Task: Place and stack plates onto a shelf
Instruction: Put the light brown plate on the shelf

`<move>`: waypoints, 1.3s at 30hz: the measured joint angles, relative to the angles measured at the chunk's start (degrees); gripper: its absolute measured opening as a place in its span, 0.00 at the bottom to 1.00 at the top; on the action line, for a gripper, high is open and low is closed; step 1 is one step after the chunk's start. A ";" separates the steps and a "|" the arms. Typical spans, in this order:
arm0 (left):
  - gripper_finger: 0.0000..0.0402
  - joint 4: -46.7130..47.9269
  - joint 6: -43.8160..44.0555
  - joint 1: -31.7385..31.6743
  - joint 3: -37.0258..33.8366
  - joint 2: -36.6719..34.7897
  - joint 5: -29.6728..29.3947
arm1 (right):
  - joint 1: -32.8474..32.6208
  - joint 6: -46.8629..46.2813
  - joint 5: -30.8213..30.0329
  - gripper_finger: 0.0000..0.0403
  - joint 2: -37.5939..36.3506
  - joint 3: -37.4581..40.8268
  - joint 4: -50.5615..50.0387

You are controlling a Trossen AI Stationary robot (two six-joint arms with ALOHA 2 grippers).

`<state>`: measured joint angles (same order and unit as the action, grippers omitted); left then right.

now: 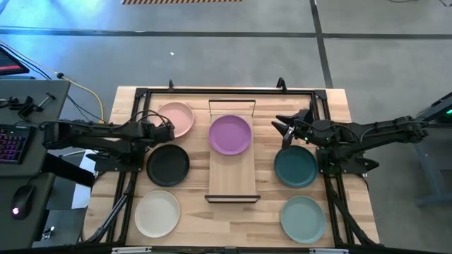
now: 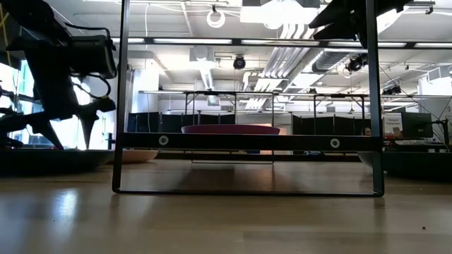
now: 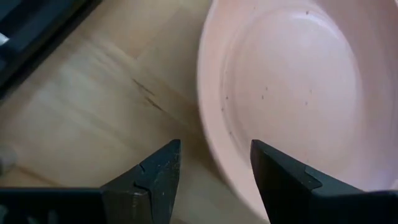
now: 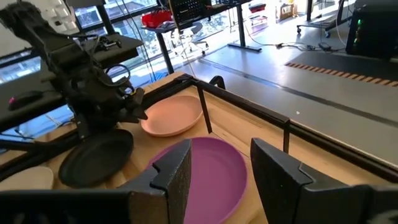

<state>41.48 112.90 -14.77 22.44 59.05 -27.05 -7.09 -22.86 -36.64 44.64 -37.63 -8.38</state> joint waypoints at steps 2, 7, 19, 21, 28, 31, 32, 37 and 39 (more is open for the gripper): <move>0.46 -1.32 -0.53 -1.16 0.00 0.74 0.02 | 0.00 0.84 0.00 0.36 0.00 0.00 0.01; 0.39 -4.28 -2.95 -3.42 0.04 2.52 0.12 | 0.00 0.86 0.00 0.36 0.00 0.00 -0.02; 0.02 -4.82 -7.02 -5.49 0.05 4.87 1.16 | 0.00 0.85 0.02 0.36 0.00 -0.01 0.00; 0.02 -4.84 -7.54 -5.48 0.11 4.01 0.79 | 0.00 0.83 0.01 0.36 0.00 0.00 0.00; 0.01 -2.08 -9.85 -6.95 0.15 -2.49 -1.14 | 0.00 -0.03 0.02 0.36 0.00 -0.02 0.00; 0.01 0.51 -13.64 -8.91 1.74 -6.56 -2.00 | 0.00 -1.25 0.02 0.36 0.00 -0.02 0.00; 0.01 1.31 -15.83 -9.65 2.57 -7.83 -2.04 | 0.00 -1.26 0.02 0.36 0.00 -0.02 0.02; 0.00 7.08 -29.75 -12.92 8.50 -12.59 -0.41 | 0.00 -1.30 0.02 0.36 0.00 -0.02 0.01; 0.00 10.27 -36.45 -13.50 11.78 -13.57 2.43 | 0.00 -1.74 0.02 0.36 0.00 -0.02 0.01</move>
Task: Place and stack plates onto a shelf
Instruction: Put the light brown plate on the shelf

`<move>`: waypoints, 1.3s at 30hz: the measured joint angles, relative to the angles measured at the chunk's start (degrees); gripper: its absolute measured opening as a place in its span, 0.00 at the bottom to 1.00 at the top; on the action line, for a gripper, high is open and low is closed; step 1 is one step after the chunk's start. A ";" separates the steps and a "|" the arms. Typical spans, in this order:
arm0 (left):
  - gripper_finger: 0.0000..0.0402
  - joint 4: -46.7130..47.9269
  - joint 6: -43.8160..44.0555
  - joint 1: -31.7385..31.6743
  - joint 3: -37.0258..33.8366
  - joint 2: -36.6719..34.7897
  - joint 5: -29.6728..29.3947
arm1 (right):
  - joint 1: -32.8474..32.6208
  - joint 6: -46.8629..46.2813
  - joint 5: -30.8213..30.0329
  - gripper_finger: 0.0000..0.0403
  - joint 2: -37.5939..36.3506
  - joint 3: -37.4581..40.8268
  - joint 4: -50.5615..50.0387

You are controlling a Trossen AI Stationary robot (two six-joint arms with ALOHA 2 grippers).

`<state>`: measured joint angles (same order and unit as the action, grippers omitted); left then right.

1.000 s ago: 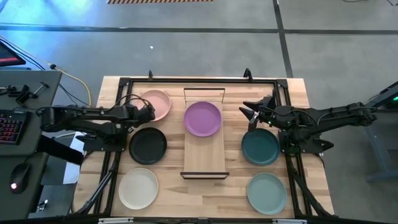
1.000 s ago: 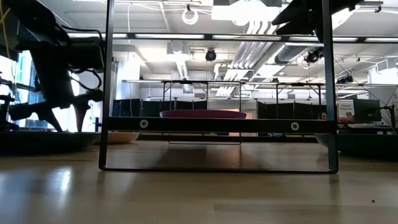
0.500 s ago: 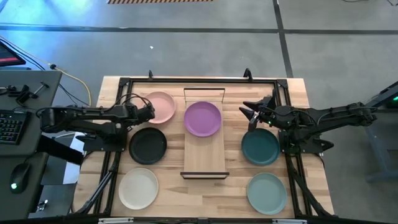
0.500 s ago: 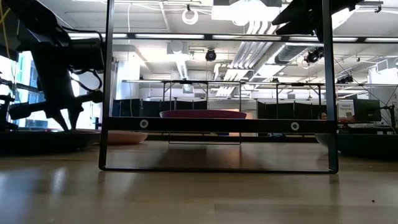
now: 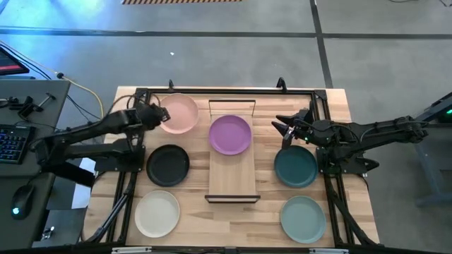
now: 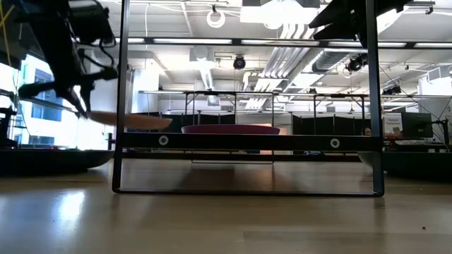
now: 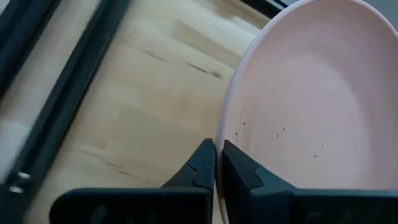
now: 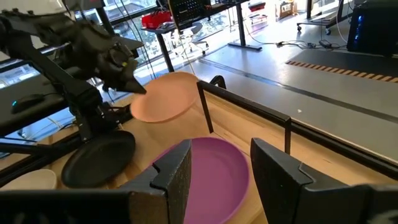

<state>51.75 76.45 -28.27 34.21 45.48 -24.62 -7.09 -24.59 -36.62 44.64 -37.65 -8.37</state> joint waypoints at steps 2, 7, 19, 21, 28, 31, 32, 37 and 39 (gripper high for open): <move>0.00 4.38 -6.46 -0.17 3.67 -0.62 3.51 | 0.00 -0.73 0.00 0.36 0.00 0.00 0.01; 0.00 15.06 -20.06 0.19 12.77 -0.84 13.17 | 0.00 -1.04 0.00 0.36 0.00 0.00 0.01; 0.00 3.63 -21.26 15.41 19.15 10.19 19.85 | 0.00 -1.06 0.00 0.36 0.00 0.00 0.04; 0.00 -1.83 -21.23 19.10 19.15 14.41 19.73 | 0.00 -1.07 0.00 0.36 0.00 0.00 0.04; 0.00 -18.99 -21.18 27.13 19.15 26.47 19.69 | 0.00 -2.48 0.00 0.36 0.00 0.00 0.06; 0.00 -21.35 -20.47 28.71 19.15 30.20 21.48 | 0.00 -2.53 0.00 0.36 0.00 0.00 0.06; 0.00 -22.31 -20.19 29.19 19.15 31.26 22.05 | 0.00 -2.49 0.00 0.36 0.00 0.00 0.06; 0.00 -24.82 -19.63 30.91 19.15 35.86 22.43 | 0.00 -2.44 -0.01 0.36 0.00 -0.01 0.06; 0.00 -26.04 -19.57 31.44 19.15 37.22 22.37 | 0.00 -2.44 0.00 0.36 -0.02 -0.02 0.06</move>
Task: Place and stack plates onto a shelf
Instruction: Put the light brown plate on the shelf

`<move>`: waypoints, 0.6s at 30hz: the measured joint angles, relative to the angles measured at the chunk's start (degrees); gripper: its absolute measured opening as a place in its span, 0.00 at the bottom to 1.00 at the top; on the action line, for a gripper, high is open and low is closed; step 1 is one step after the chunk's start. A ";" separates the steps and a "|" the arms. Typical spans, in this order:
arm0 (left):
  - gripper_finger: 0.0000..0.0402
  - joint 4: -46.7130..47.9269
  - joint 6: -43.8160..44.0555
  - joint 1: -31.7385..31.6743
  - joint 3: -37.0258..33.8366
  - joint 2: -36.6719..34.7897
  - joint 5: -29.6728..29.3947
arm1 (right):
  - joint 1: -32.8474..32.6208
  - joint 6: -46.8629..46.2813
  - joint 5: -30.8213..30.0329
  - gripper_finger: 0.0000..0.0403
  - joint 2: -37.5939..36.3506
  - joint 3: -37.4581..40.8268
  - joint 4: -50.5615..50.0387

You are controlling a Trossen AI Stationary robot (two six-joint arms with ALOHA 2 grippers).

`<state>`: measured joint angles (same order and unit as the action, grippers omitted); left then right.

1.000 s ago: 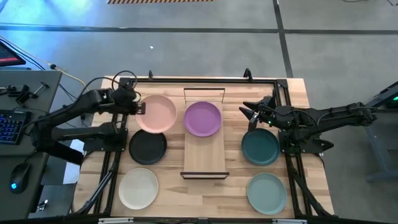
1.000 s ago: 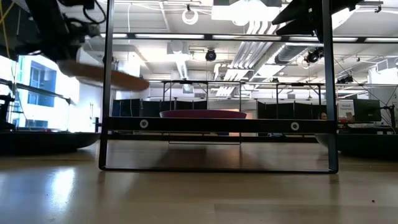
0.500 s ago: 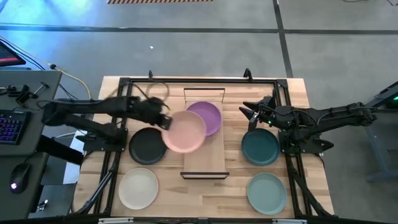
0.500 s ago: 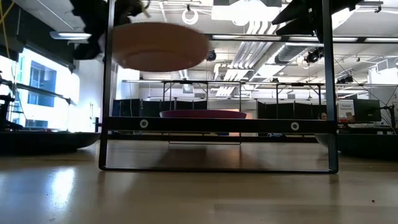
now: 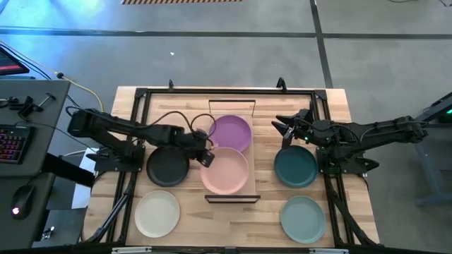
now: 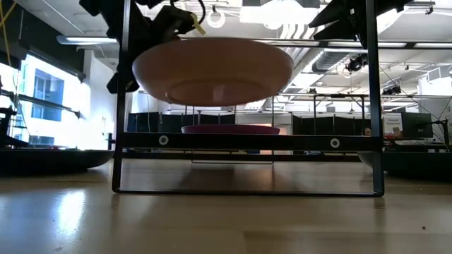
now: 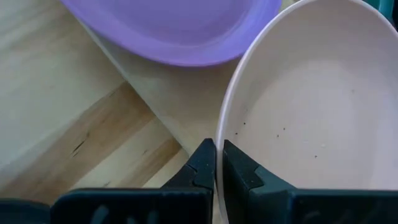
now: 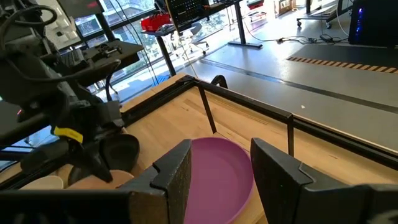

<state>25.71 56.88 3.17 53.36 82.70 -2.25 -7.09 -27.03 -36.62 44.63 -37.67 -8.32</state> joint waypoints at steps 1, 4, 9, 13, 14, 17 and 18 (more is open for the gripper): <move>0.00 -0.81 0.00 0.27 0.00 0.63 -0.04 | 0.00 0.00 0.00 0.36 0.02 0.00 0.00; 0.00 -1.81 -0.55 1.09 0.00 2.49 -0.62 | 0.00 0.02 0.00 0.36 0.01 0.00 0.00; 0.00 -2.05 -2.10 2.07 0.00 5.19 -0.92 | 0.00 0.01 -0.01 0.36 0.01 0.00 -0.01; 0.00 -3.33 -2.08 2.28 0.00 6.76 -1.06 | 0.00 0.02 -0.02 0.36 -0.01 -0.02 0.00; 0.01 -3.53 -2.08 2.27 0.00 6.88 -1.15 | 0.00 0.02 -0.02 0.36 -0.01 -0.02 0.00; 0.02 -5.63 -2.12 2.27 0.00 6.84 -2.03 | 0.00 0.02 -0.02 0.36 -0.01 -0.02 0.00; 0.02 -6.33 -2.39 2.27 0.00 6.80 -2.34 | 0.00 0.02 -0.02 0.36 -0.01 -0.02 0.00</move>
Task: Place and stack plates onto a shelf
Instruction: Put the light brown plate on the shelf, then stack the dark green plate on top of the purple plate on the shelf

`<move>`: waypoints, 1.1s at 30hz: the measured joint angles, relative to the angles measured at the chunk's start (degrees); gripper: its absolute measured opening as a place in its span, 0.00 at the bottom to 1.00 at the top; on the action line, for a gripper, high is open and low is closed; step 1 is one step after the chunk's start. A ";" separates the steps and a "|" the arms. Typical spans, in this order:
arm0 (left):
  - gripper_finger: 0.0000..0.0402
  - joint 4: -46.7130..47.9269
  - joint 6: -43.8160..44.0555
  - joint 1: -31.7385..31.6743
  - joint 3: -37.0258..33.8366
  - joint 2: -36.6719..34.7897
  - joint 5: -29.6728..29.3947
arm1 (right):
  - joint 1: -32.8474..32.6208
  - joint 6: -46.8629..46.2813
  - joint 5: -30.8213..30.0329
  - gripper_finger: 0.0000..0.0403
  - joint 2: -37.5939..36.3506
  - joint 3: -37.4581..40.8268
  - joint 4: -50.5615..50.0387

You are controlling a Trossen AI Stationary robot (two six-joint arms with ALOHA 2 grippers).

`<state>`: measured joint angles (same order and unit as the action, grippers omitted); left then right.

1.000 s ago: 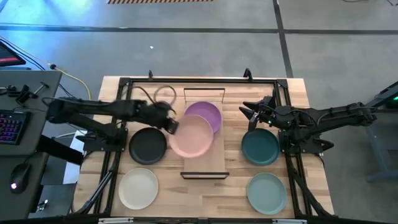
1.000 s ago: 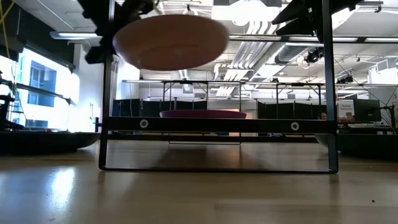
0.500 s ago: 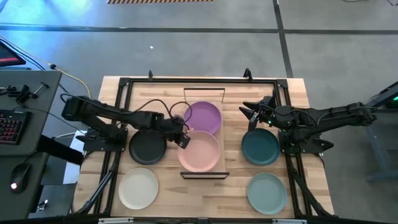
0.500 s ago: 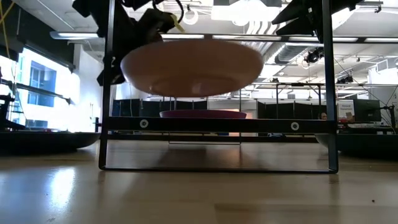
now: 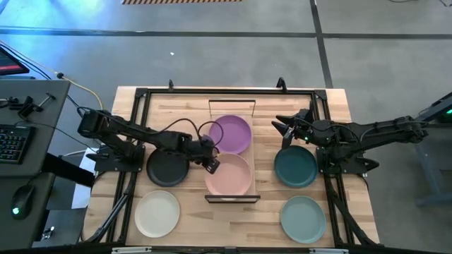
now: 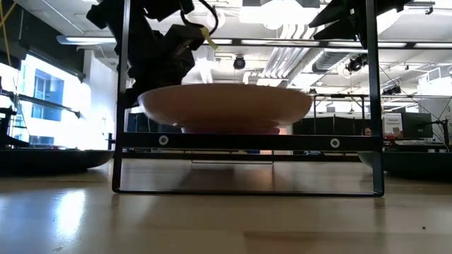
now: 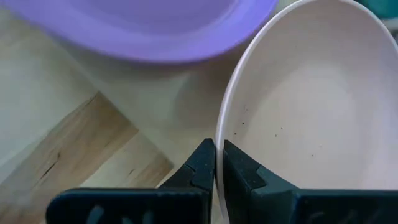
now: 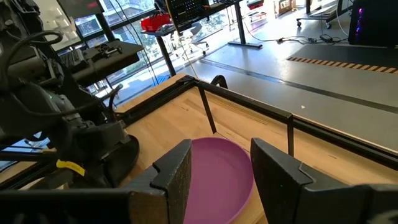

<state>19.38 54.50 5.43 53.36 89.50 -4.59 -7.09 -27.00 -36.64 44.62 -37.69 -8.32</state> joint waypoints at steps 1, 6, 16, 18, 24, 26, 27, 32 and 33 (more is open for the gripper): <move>0.03 -0.45 -0.19 0.00 0.00 -0.18 -0.14 | 0.00 0.00 0.00 0.36 0.00 0.00 0.00; 0.06 -0.92 -0.19 0.00 0.00 -0.25 -0.50 | 0.00 0.00 0.00 0.36 0.00 0.00 -0.02; 0.21 -1.66 -1.22 -0.10 0.00 -0.42 2.31 | 0.00 0.00 0.00 0.36 0.00 0.00 -0.02; 0.24 -0.99 -2.26 -0.62 -0.02 -1.55 2.58 | 0.00 0.00 0.00 0.36 0.00 0.00 -0.02; 0.30 2.02 -6.59 -5.21 -0.02 -10.28 2.45 | 0.00 -1.22 0.13 0.36 0.02 0.00 2.78; 0.31 3.12 -9.36 -7.35 -0.02 -15.15 1.08 | 0.00 0.16 1.52 0.36 0.34 0.00 5.69; 0.31 2.89 -11.04 -8.21 -0.02 -17.60 -0.52 | 0.00 1.47 2.64 0.36 0.46 0.00 7.13; 0.30 0.18 -20.02 -9.65 -0.07 -30.50 -12.97 | 0.00 5.49 5.46 0.36 2.17 0.00 15.39; 0.30 -1.56 -21.20 -9.27 -0.51 -32.63 -15.10 | 0.00 5.46 5.46 0.36 2.45 0.00 16.32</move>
<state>17.81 33.30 -3.84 52.86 56.87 -19.69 -7.09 -21.55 -31.19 47.07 -37.69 8.01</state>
